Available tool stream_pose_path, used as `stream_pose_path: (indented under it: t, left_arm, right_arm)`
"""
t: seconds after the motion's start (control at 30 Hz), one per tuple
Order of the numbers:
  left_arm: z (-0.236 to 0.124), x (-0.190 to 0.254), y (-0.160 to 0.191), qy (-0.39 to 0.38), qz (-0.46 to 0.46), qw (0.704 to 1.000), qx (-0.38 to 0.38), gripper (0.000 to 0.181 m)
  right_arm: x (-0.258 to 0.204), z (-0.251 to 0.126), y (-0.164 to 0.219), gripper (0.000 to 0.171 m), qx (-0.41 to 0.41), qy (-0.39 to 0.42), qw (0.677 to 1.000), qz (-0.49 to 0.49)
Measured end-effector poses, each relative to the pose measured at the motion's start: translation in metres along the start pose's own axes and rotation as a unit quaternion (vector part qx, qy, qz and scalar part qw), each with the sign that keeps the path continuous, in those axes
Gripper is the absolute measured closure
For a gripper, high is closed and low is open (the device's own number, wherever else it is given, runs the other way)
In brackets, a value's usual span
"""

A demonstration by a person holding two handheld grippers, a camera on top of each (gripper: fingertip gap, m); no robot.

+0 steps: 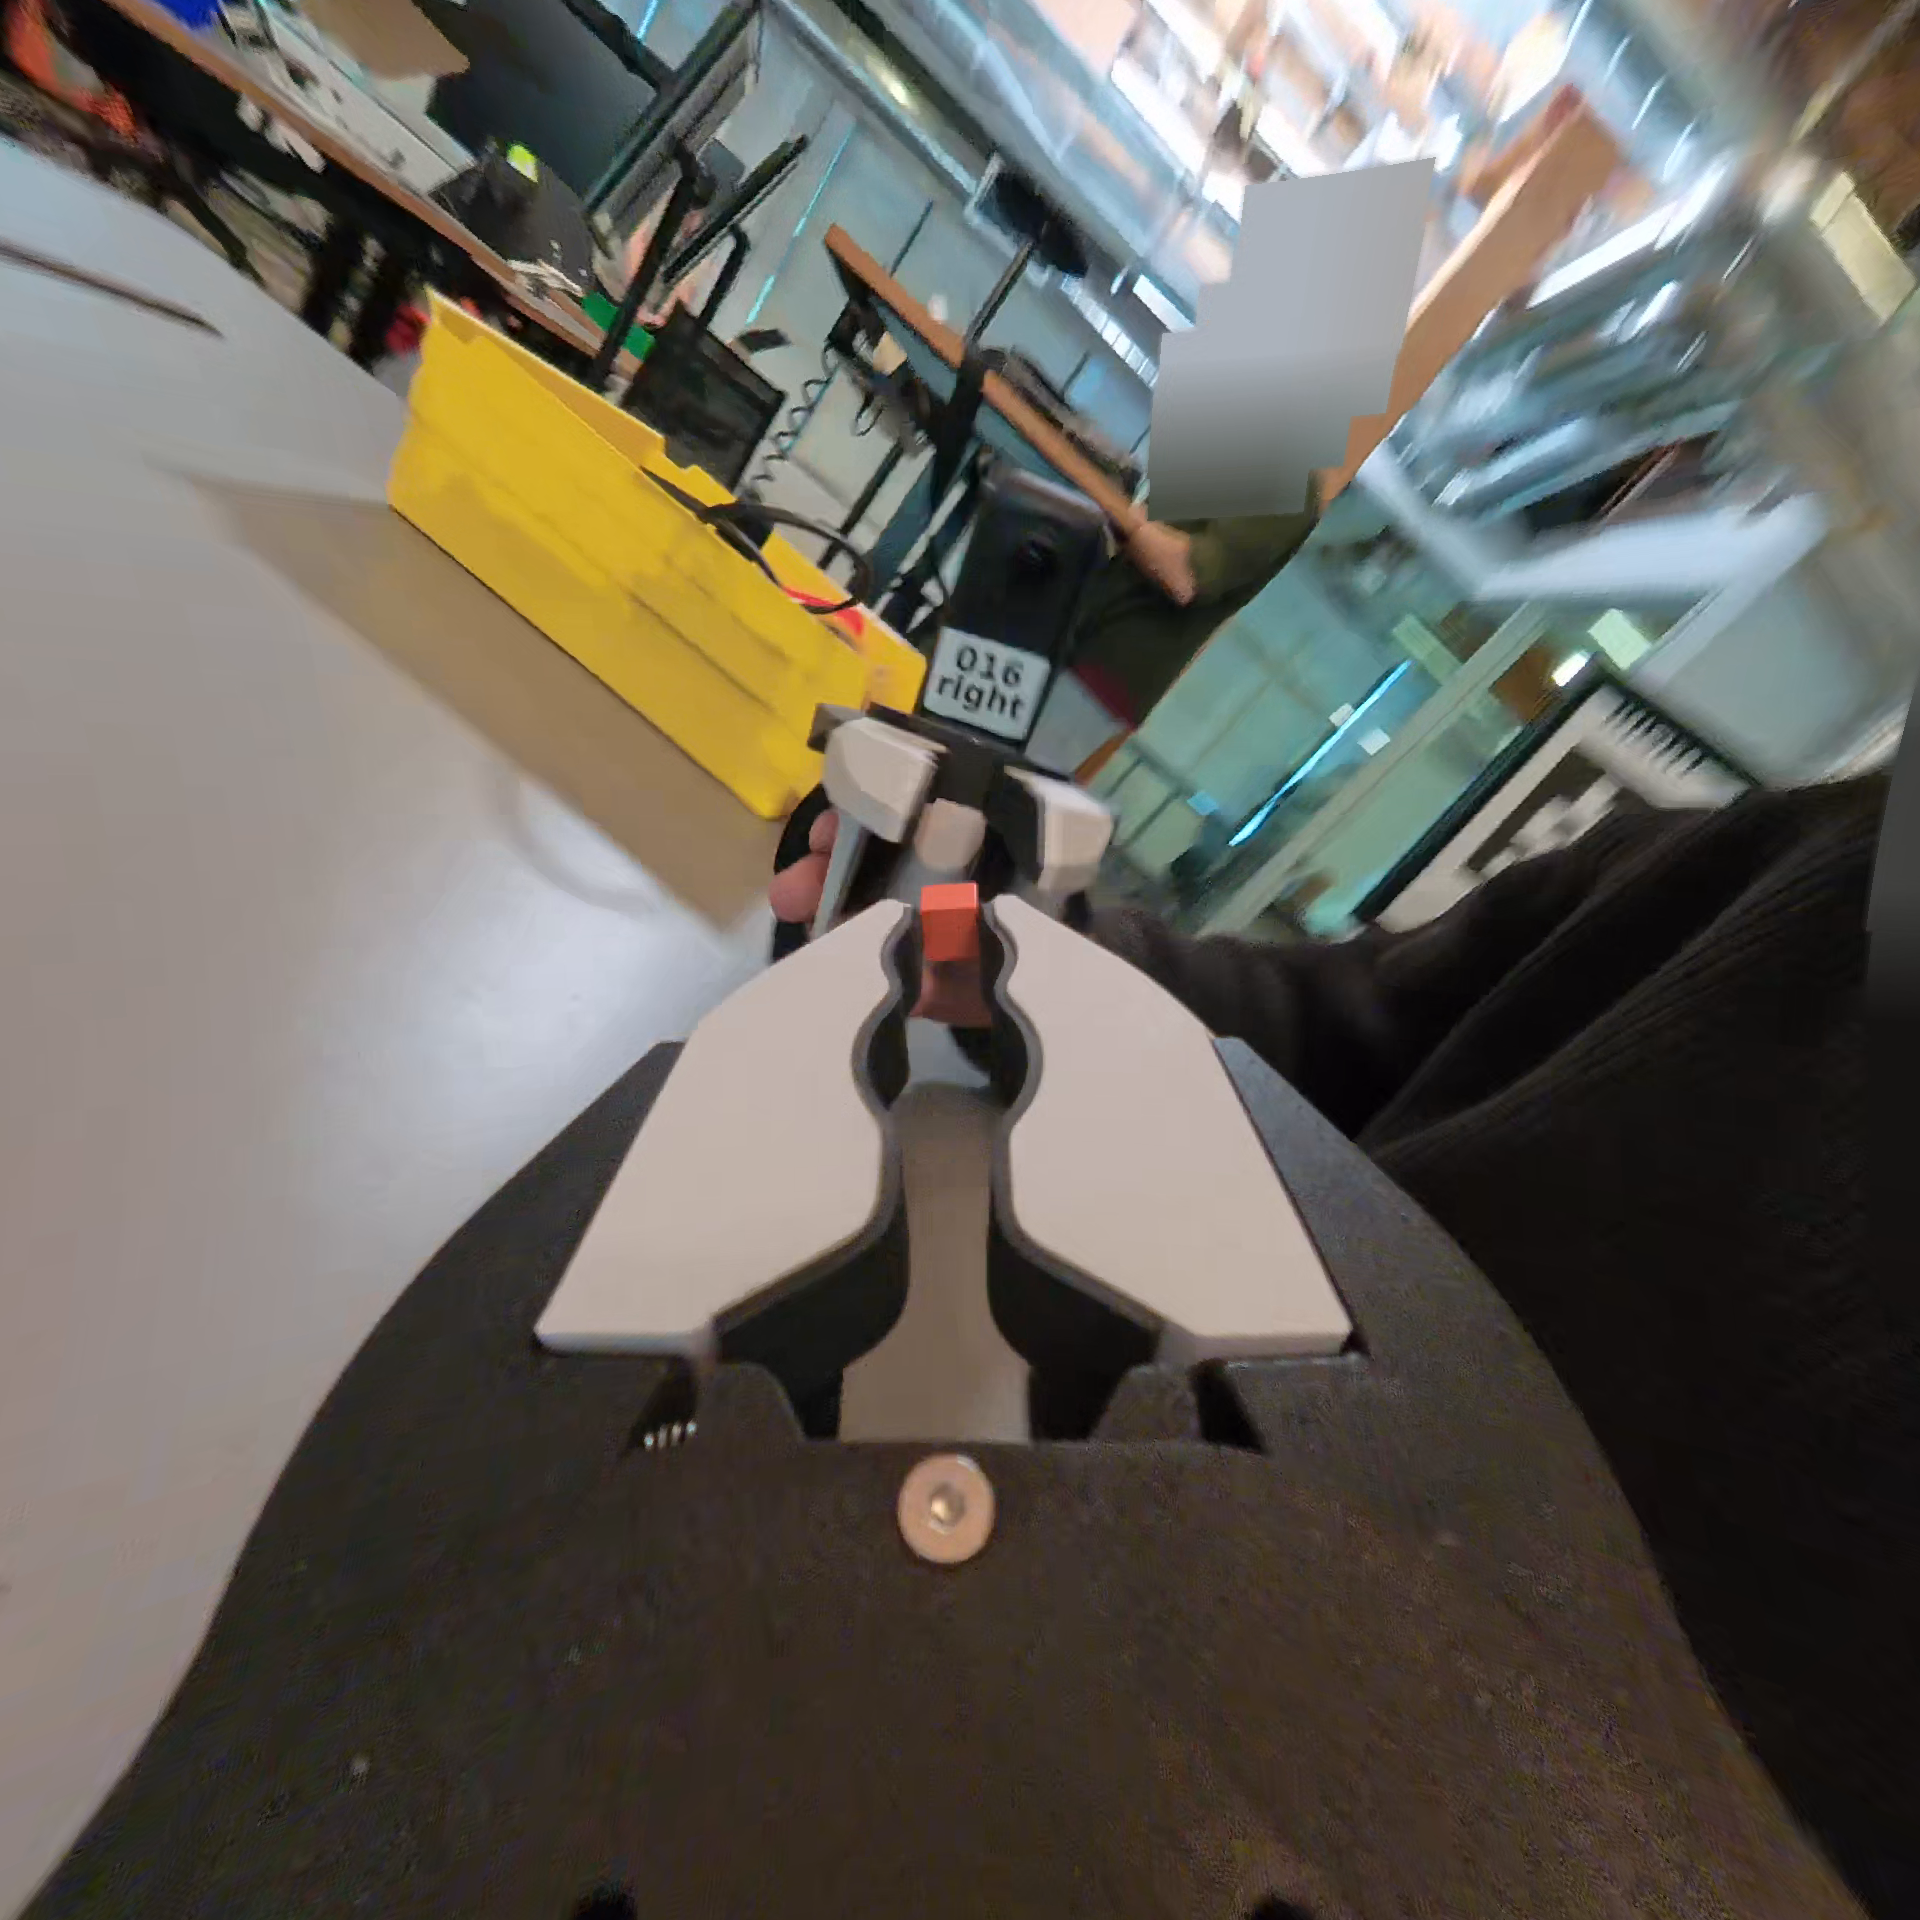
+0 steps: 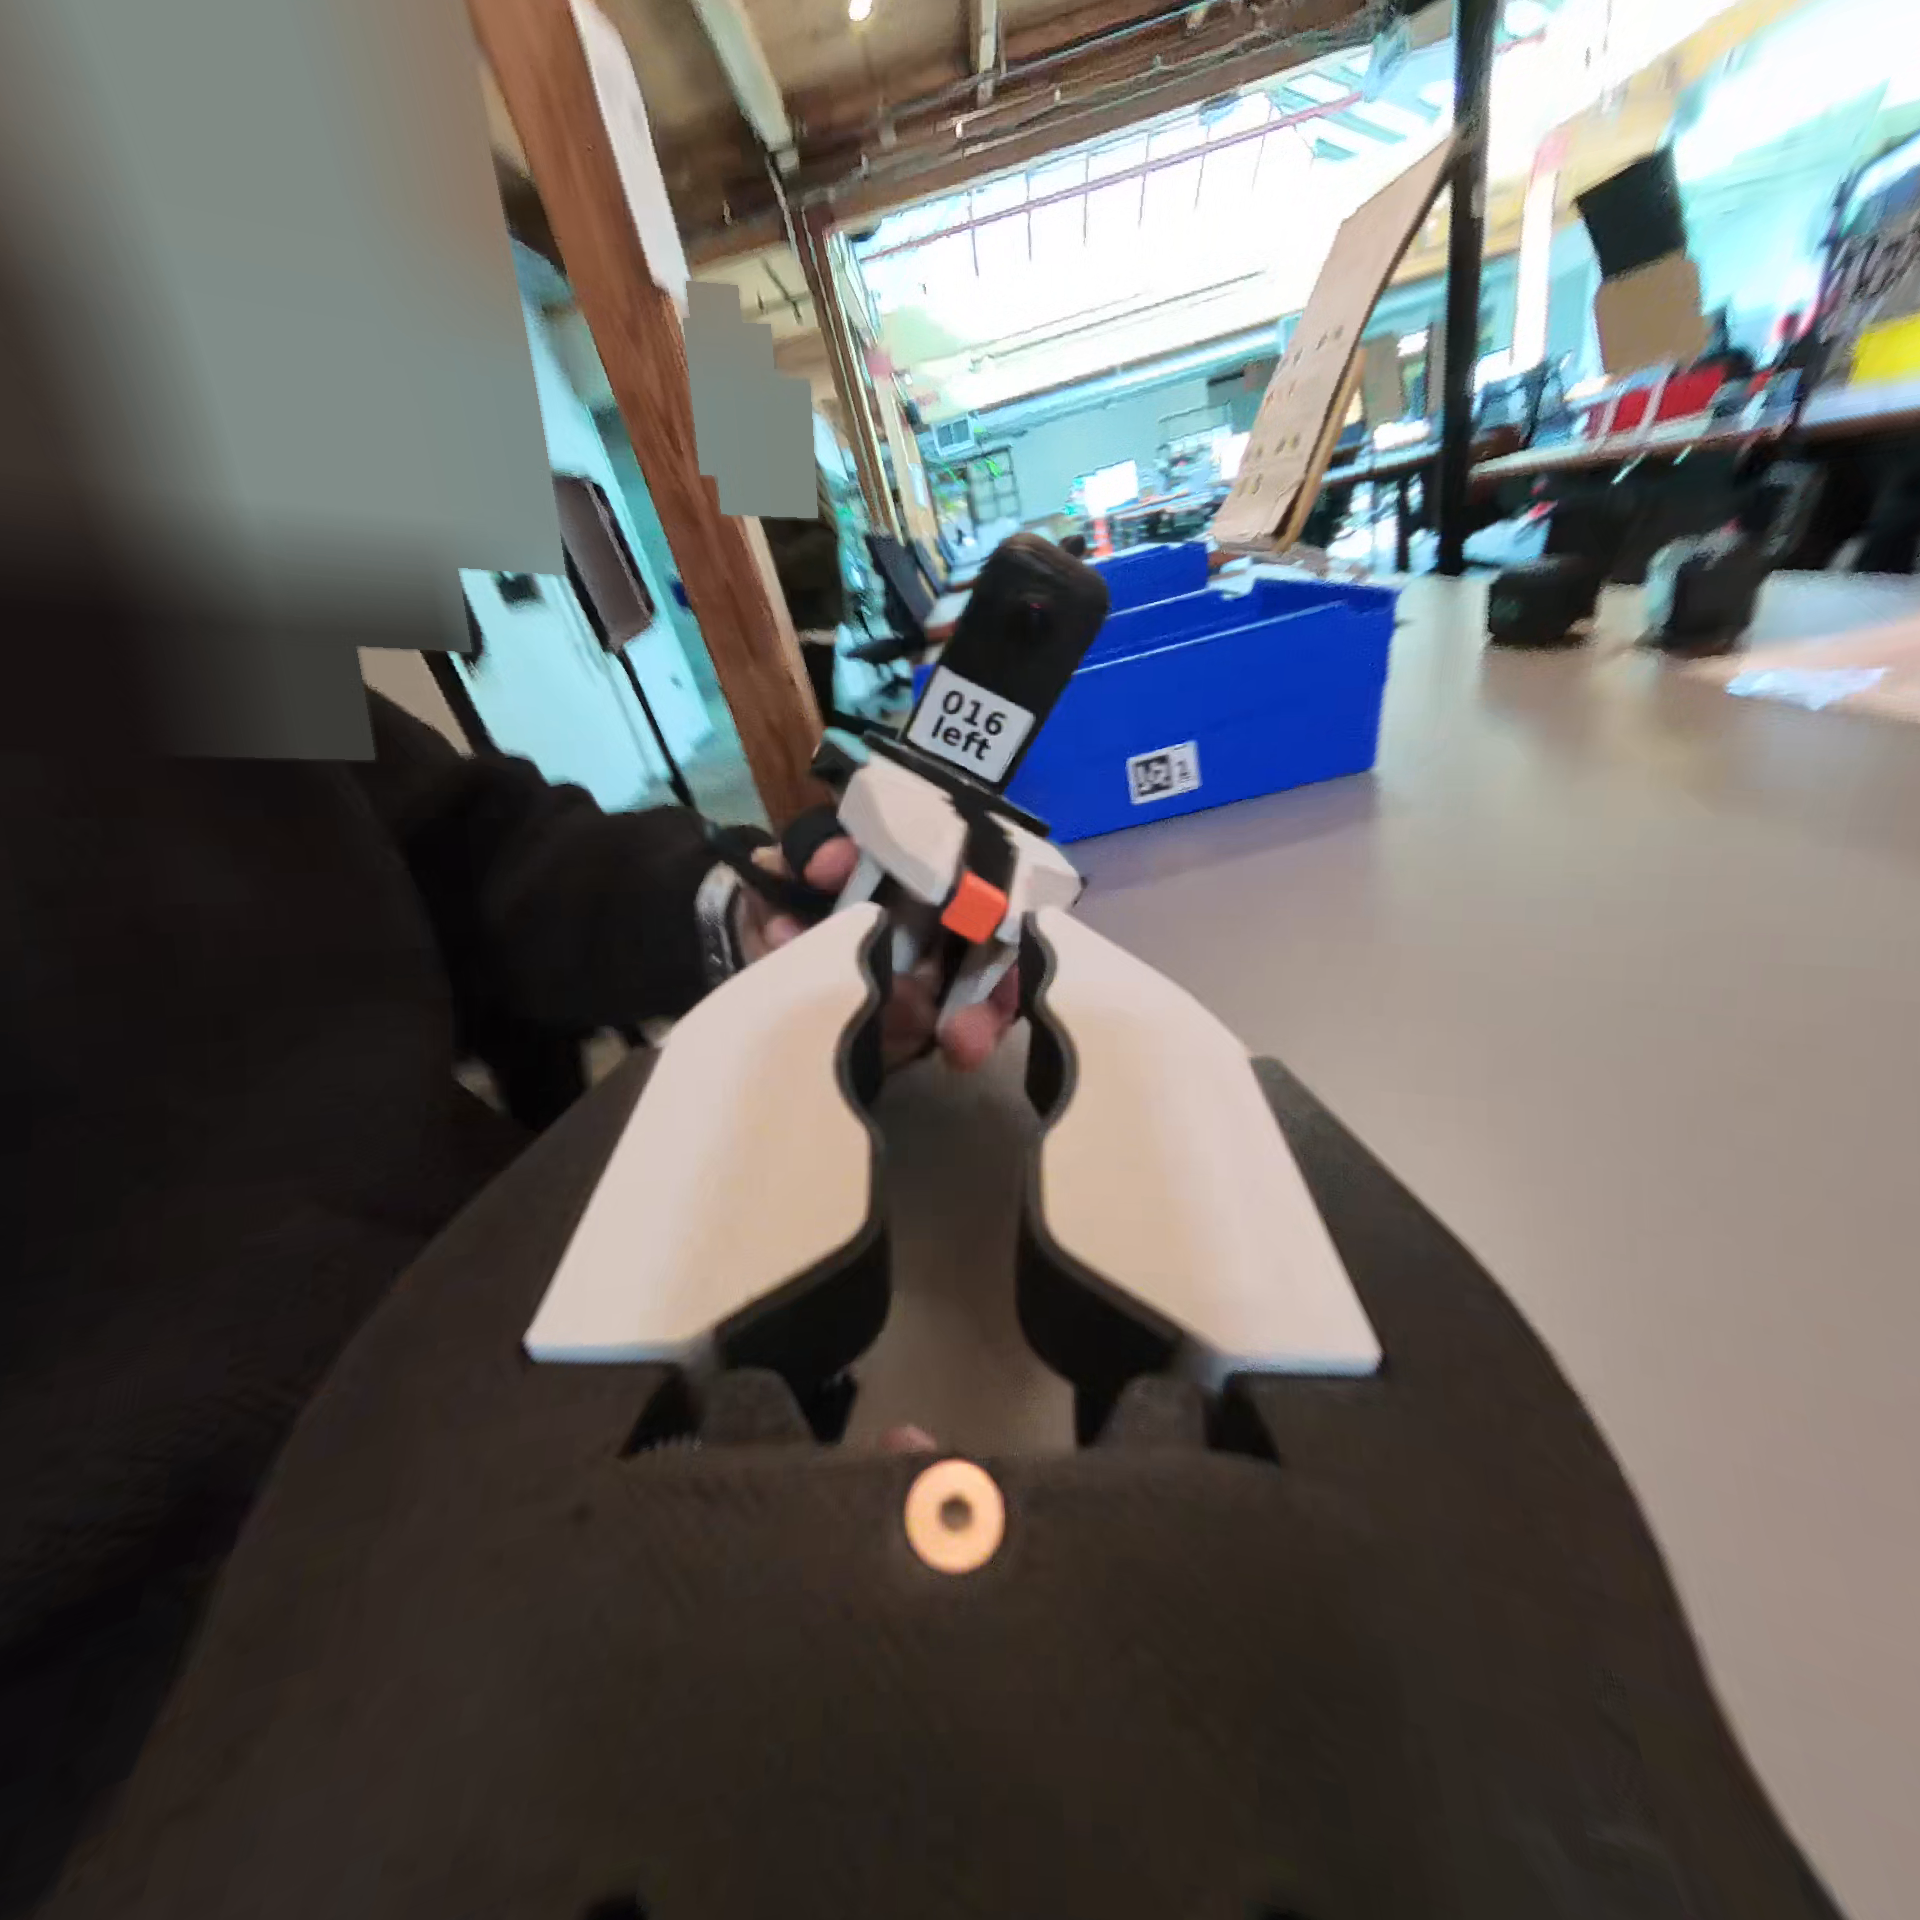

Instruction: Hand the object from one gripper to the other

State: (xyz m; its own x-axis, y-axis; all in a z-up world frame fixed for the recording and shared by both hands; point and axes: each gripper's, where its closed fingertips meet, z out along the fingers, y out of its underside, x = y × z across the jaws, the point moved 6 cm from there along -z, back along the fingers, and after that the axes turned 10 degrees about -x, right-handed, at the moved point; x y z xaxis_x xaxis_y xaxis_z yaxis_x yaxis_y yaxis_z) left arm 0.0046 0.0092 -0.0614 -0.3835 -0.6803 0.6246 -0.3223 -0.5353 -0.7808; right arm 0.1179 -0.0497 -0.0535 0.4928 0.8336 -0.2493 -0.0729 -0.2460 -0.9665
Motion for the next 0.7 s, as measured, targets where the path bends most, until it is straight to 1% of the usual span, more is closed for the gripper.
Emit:
stream_pose_path:
  t: [0.1, 0.23, 0.33, 0.47, 0.6, 0.7]
  left_arm:
    - [-0.003, -0.009, 0.001, 0.040, -0.083, 0.995, 0.023, 0.172]
    - [0.002, -0.011, 0.007, 0.081, -0.139, 0.987, 0.006, 0.172]
    - [0.006, -0.010, 0.012, 0.100, -0.161, 0.982, -0.011, 0.172]
    - [0.008, -0.009, 0.014, 0.121, -0.183, 0.976, -0.010, 0.172]
    - [0.009, -0.009, 0.015, 0.124, -0.189, 0.974, -0.018, 0.172]
    - [0.010, -0.008, 0.015, 0.130, -0.190, 0.973, -0.019, 0.171]
  right_arm:
    - [-0.006, 0.003, 0.001, 0.151, -0.025, 0.040, 0.994, -0.099]
    - [-0.008, 0.007, 0.005, 0.146, -0.055, 0.063, 0.985, -0.148]
    - [-0.010, 0.010, 0.008, 0.147, -0.073, 0.067, 0.981, -0.169]
    - [-0.013, 0.012, 0.011, 0.153, -0.092, 0.074, 0.972, -0.202]
    - [-0.015, 0.014, 0.012, 0.160, -0.104, 0.083, 0.965, -0.225]
    - [-0.016, 0.014, 0.011, 0.160, -0.101, 0.084, 0.964, -0.231]
